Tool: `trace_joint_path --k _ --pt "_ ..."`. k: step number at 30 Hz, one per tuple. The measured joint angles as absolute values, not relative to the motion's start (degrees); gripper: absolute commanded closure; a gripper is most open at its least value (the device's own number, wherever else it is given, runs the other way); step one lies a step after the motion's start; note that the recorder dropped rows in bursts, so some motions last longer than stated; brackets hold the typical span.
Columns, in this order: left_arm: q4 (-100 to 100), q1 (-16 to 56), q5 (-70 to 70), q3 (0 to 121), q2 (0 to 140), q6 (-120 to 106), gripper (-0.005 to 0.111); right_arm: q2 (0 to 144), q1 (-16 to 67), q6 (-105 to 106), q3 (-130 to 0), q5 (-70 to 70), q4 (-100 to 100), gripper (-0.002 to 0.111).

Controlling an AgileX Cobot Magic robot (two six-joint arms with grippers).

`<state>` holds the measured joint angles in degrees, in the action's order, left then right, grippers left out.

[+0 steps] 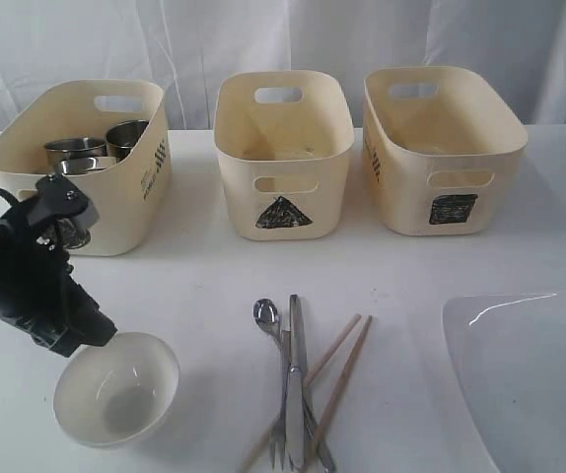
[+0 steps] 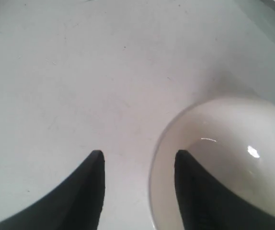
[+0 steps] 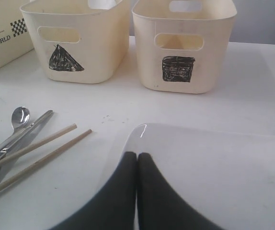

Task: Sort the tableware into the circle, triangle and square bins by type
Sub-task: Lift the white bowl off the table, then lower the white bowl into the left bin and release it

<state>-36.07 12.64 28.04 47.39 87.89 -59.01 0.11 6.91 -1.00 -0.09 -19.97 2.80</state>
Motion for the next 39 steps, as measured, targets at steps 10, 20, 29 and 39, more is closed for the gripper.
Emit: trace_joint_path --k 10,20,29,39 --pt "-35.3 12.6 29.6 47.4 92.9 -60.1 0.056 0.1 6.9 -1.0 -0.1 -20.0 2.8 0.108" --pt "-35.7 12.6 29.7 47.4 97.2 -60.2 0.107 0.1 6.9 -1.0 -0.1 -20.0 2.8 0.108" --pt "-34.4 12.7 27.6 51.9 91.2 -59.4 0.107 0.1 6.9 -1.0 -0.1 -20.0 2.8 0.108" --pt "-35.6 12.7 -5.9 62.1 77.8 -57.9 0.107 0.1 6.9 -1.0 -0.1 -20.0 2.8 0.108"
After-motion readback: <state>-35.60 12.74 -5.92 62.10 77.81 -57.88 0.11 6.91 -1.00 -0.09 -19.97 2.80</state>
